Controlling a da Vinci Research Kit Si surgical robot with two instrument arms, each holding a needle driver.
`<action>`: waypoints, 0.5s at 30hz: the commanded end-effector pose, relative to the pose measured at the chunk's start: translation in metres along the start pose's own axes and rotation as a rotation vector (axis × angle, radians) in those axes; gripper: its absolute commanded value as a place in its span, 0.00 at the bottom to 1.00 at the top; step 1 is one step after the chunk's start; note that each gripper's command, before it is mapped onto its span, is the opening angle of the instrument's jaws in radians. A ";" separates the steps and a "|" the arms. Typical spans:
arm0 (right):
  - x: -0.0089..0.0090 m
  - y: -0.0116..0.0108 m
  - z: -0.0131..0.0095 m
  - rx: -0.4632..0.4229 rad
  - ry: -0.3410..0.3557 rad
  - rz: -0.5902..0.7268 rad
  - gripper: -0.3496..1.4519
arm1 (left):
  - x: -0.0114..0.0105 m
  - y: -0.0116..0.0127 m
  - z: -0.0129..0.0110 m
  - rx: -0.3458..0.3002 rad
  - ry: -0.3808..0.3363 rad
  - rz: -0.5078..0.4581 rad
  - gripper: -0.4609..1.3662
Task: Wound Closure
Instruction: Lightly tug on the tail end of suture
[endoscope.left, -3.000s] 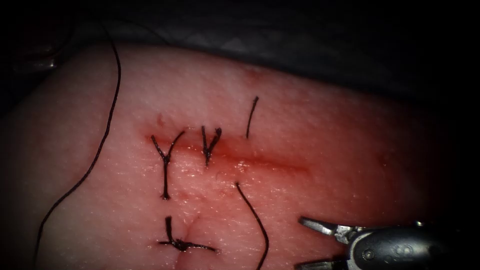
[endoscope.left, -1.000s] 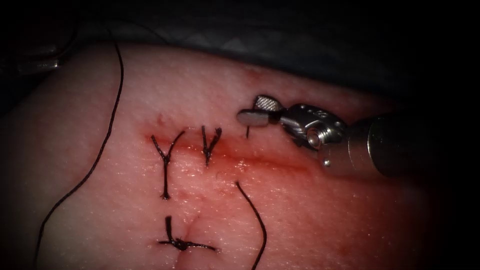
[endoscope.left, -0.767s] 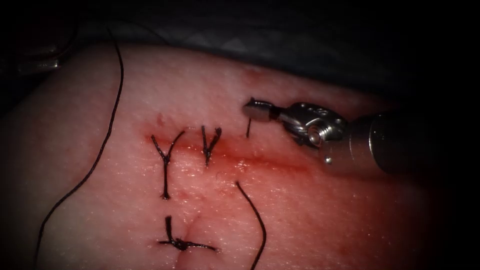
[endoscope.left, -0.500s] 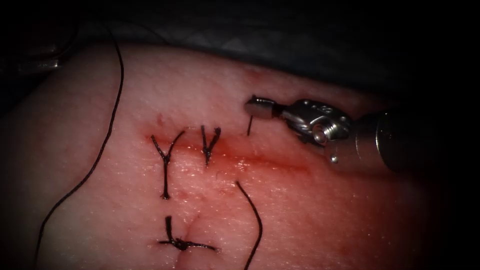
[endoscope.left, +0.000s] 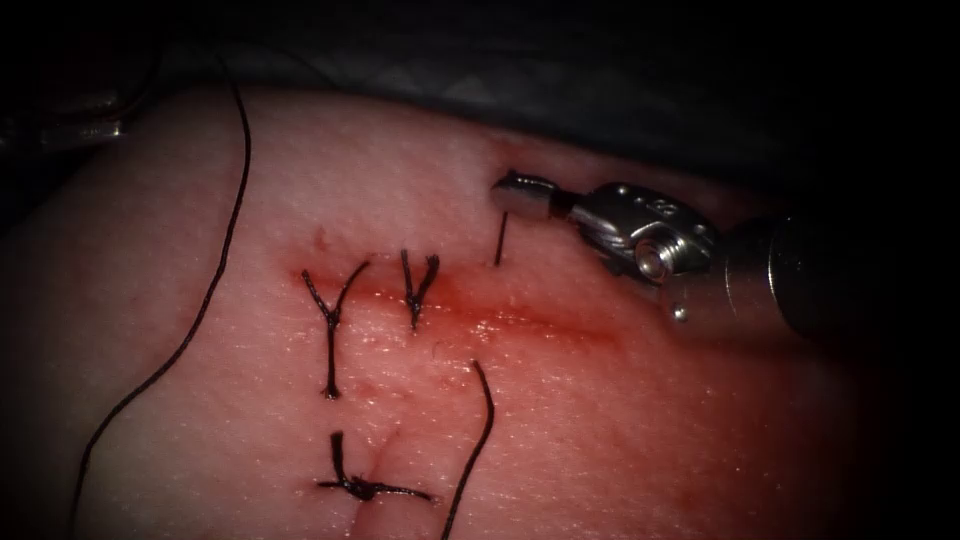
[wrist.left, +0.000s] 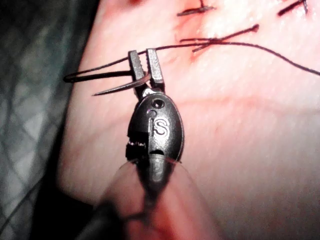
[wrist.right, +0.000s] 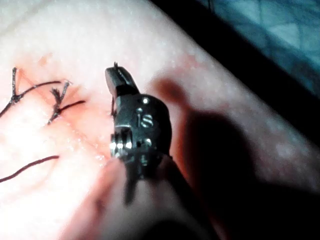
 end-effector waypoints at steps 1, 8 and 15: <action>0.0001 0.0000 -0.0001 -0.004 -0.001 0.000 0.00 | 0.0000 0.0000 0.0000 -0.007 0.000 0.000 0.06; 0.0005 0.0001 -0.0005 -0.005 0.021 0.004 0.00 | 0.0000 0.0000 0.0000 -0.009 0.002 0.000 0.06; 0.0011 0.0004 -0.0007 -0.008 0.019 0.008 0.00 | -0.0001 0.0001 0.0000 -0.009 0.002 0.001 0.06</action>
